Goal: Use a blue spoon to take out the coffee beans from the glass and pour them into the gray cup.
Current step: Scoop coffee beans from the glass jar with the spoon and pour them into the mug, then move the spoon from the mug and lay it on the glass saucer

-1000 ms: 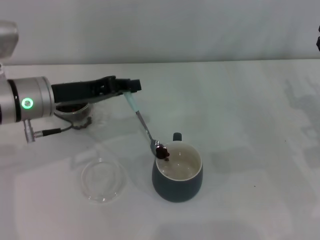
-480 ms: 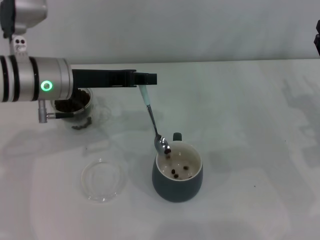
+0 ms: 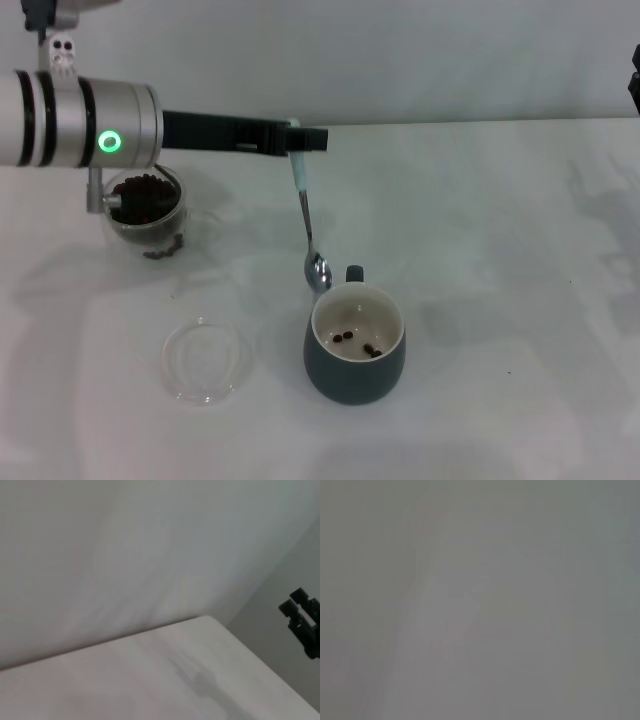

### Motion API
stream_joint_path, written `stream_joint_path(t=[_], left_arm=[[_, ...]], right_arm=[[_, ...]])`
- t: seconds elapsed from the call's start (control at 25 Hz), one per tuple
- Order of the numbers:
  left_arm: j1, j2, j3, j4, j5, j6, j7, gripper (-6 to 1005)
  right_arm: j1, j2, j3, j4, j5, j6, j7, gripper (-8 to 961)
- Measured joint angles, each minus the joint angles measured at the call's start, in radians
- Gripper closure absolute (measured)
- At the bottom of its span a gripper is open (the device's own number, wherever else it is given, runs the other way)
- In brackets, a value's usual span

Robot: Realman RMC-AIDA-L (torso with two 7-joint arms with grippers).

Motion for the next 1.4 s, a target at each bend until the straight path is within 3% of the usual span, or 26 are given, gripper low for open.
stream_joint_path(t=[0.24,0.44,0.84,1.4], left_arm=[[0.069,0.005,-0.02,0.119,-0.038,0.004,-0.022,867],[0.142,0.01,-0.059,0.125,-0.074,0.009,-0.026,867],[0.317,-0.001,-0.12,0.107,-0.076,-0.017,-0.021,867],[0.391,-0.004,-0.163,0.046,-0.076,-0.031,0.009,866]], right_arm=[[-0.004,0.0,0.0,0.0,0.0,-0.001,0.0,378],[-0.003,0.0,0.0,-0.004,-0.006,-0.001,0.001,378],[0.002,-0.003,0.013,-0.008,-0.001,-0.001,0.001,378],[0.01,-0.003,0.02,-0.008,-0.001,0.002,-0.002,378]])
